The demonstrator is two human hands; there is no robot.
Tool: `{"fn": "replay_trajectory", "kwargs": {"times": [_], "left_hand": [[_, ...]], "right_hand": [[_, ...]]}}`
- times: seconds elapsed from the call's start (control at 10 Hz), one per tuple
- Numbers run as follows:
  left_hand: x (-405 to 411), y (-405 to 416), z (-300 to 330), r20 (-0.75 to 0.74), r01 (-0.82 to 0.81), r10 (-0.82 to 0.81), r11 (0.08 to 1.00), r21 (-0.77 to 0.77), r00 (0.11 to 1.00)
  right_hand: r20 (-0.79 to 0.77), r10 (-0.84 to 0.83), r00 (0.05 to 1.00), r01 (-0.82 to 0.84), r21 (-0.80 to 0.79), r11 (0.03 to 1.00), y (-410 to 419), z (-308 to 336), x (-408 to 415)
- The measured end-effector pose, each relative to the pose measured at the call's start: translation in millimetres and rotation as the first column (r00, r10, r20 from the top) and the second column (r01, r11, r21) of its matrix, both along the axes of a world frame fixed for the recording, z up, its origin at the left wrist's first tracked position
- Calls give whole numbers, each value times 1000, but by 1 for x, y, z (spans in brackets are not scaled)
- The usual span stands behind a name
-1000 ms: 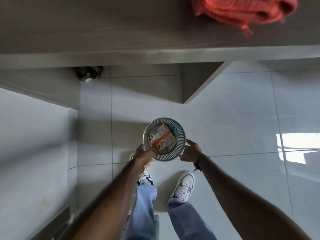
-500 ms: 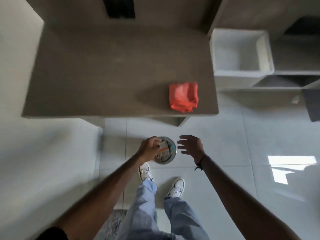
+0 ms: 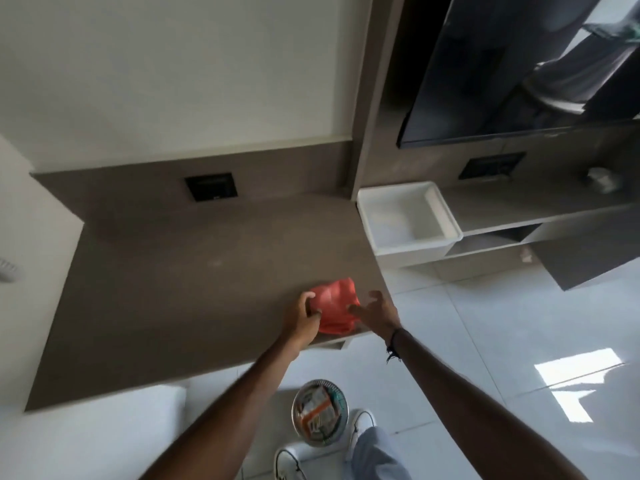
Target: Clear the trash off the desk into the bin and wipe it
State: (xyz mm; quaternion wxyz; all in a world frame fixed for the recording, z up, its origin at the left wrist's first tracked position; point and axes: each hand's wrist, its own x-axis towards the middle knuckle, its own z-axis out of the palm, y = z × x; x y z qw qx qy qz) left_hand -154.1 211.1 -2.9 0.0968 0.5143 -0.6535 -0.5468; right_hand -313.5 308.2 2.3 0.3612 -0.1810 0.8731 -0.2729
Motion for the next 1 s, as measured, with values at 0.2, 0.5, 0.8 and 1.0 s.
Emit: {"fn": "replay_trajectory", "kwargs": {"times": [0.2, 0.5, 0.8, 1.0], "left_hand": [[-58, -30, -62, -43, 58, -59, 998, -31, 997], [-236, -84, -17, -53, 126, -127, 991, -34, 990], [-302, -119, -25, 125, 317, -303, 943, -103, 945], [-269, -128, -18, 122, 367, -347, 883, -291, 930]], "right_hand": [[46, 34, 998, -34, 0, 999, -33, -19, -38], [-4, -161, 987, 159, -123, 980, -90, -7, -201], [40, 13, 999, -14, 21, 1000, -136, -37, -284], [-86, -88, 992, 85, -32, 996, -124, -39, -279]]}}
